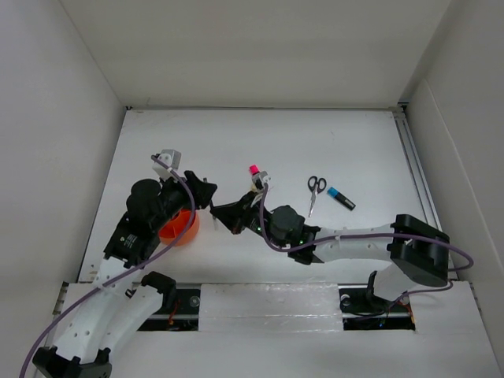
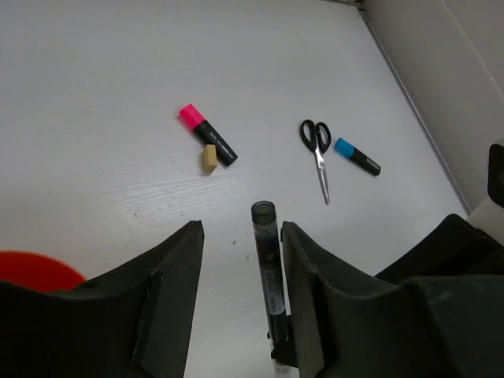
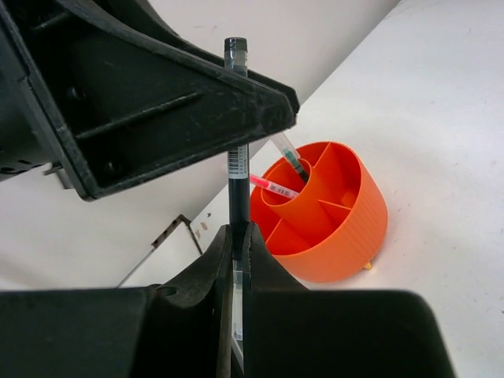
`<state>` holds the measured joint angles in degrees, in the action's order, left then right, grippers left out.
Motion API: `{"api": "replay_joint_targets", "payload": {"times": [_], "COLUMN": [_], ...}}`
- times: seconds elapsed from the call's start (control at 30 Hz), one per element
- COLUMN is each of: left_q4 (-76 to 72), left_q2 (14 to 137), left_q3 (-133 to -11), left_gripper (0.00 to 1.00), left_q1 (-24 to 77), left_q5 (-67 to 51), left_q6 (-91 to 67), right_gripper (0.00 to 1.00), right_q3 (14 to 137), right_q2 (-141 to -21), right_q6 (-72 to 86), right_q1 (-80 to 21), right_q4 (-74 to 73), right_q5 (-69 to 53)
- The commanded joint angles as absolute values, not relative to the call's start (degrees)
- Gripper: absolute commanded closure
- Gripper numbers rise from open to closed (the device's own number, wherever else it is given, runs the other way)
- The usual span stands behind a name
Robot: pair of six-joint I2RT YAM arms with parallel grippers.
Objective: Sort the stationery into containers
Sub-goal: Pick up the pen from the center of the board, then place the pen in the storage box.
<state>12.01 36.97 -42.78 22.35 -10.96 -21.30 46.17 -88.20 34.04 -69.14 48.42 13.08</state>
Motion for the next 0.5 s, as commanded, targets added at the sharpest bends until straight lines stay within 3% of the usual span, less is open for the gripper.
{"api": "replay_joint_targets", "payload": {"times": [0.0,0.03,0.23,0.4,0.43,0.47], "left_q4": [9.67,9.15,9.14,9.14,9.66,9.67], "left_q2": [36.04,36.04,37.88,37.36,37.35,36.31], "left_q3": [-45.35,-45.35,-45.35,-45.35,-45.35,-45.35], "left_gripper": [0.62,0.77,0.98,1.00,1.00,1.00], "left_q1": [22.06,22.06,22.06,22.06,22.06,22.06], "left_q5": [-15.02,-15.55,-18.63,-17.23,-13.22,-10.14], "left_q6": [-20.75,-20.74,-20.22,-18.90,-18.90,-18.90], "right_gripper": [1.00,1.00,1.00,0.99,0.60,0.35], "right_q3": [48.08,48.08,49.65,49.66,49.66,49.14], "right_q2": [-88.15,-88.68,-89.21,-89.21,-89.21,-89.21], "right_q6": [33.22,33.22,31.90,31.38,31.38,31.38], "right_q1": [-69.70,-69.70,-69.70,-69.70,-69.70,-69.70], "right_q4": [52.73,52.73,53.88,53.88,53.88,53.18], "right_q5": [14.77,14.77,16.00,16.00,16.52,16.52]}}
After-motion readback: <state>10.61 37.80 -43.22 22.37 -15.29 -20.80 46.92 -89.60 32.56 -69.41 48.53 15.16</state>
